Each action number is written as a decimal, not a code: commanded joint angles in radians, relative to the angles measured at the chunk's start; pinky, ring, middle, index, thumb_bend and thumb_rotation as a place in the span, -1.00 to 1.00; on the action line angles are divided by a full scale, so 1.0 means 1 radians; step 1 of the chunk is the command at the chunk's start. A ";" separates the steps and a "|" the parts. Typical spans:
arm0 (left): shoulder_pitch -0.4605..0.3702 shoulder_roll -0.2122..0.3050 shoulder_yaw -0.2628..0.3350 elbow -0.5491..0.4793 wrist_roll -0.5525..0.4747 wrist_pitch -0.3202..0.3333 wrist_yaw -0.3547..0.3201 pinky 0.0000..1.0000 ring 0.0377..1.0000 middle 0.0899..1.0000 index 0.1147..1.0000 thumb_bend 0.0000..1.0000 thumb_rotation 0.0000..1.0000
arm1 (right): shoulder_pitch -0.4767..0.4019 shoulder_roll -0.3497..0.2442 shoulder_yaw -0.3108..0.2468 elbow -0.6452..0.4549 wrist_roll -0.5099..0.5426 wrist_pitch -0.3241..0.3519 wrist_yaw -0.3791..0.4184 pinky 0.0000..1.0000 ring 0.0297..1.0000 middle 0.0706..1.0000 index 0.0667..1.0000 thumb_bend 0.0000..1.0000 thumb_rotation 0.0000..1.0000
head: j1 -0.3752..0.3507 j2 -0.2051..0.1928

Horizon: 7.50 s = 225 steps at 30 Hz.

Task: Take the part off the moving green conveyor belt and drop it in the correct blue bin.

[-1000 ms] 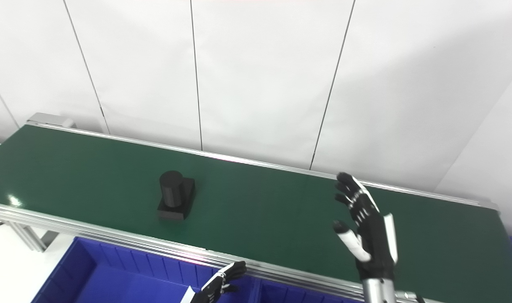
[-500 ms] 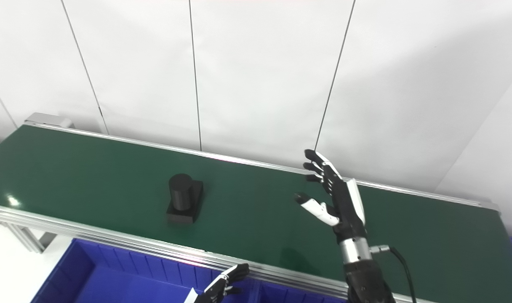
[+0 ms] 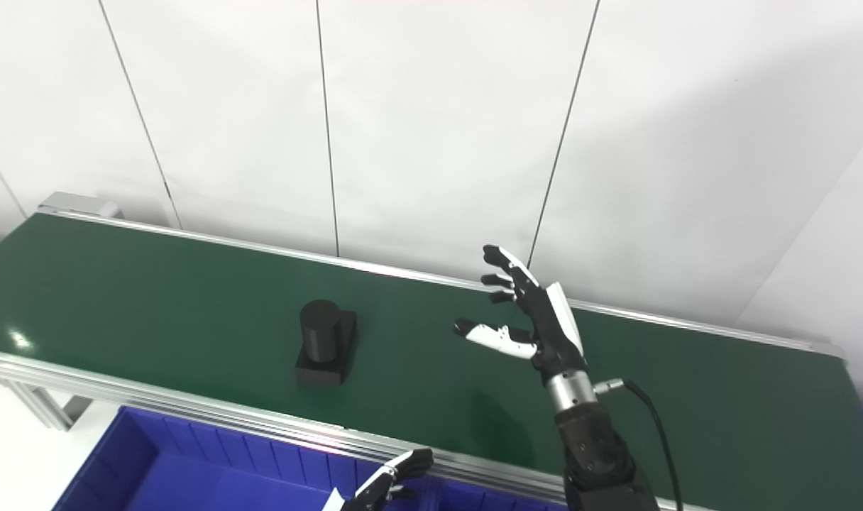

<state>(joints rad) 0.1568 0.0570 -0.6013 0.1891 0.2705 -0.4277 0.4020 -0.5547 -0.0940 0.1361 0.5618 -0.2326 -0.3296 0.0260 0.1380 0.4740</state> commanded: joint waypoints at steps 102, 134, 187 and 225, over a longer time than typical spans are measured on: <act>0.021 -0.020 0.000 -0.108 0.014 -0.042 0.025 0.60 0.75 0.74 0.78 0.77 0.95 | 0.012 0.012 0.141 -0.249 -0.259 0.083 -0.144 -0.55 -0.45 -0.28 -0.02 0.04 -1.00 | -0.272 0.063; 0.014 -0.046 0.262 -0.339 -0.204 0.038 -0.328 0.72 0.79 0.80 0.88 0.63 1.00 | 0.412 -0.046 0.001 -0.819 -0.286 0.365 -0.030 -0.55 -0.45 -0.27 -0.02 0.04 -1.00 | -0.618 0.322; 0.026 -0.115 0.335 -0.389 -0.180 0.102 -0.412 0.77 0.81 0.79 0.88 0.66 1.00 | 0.656 -0.266 0.103 -0.484 -0.540 0.059 -0.177 -0.45 -0.37 -0.25 -0.03 0.05 -1.00 | -0.533 0.344; 0.033 -0.117 0.345 -0.391 -0.178 0.098 -0.423 0.73 0.80 0.79 0.87 0.63 1.00 | 0.637 -0.285 0.172 -0.533 -0.548 0.281 0.106 0.19 0.51 0.67 0.68 1.00 0.24 | -0.517 0.343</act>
<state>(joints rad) 0.1999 -0.0531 -0.2549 -0.1782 0.0926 -0.2954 -0.0129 0.0840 -0.3650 0.3197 0.0637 -0.7894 -0.0632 0.1417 -0.3789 0.8161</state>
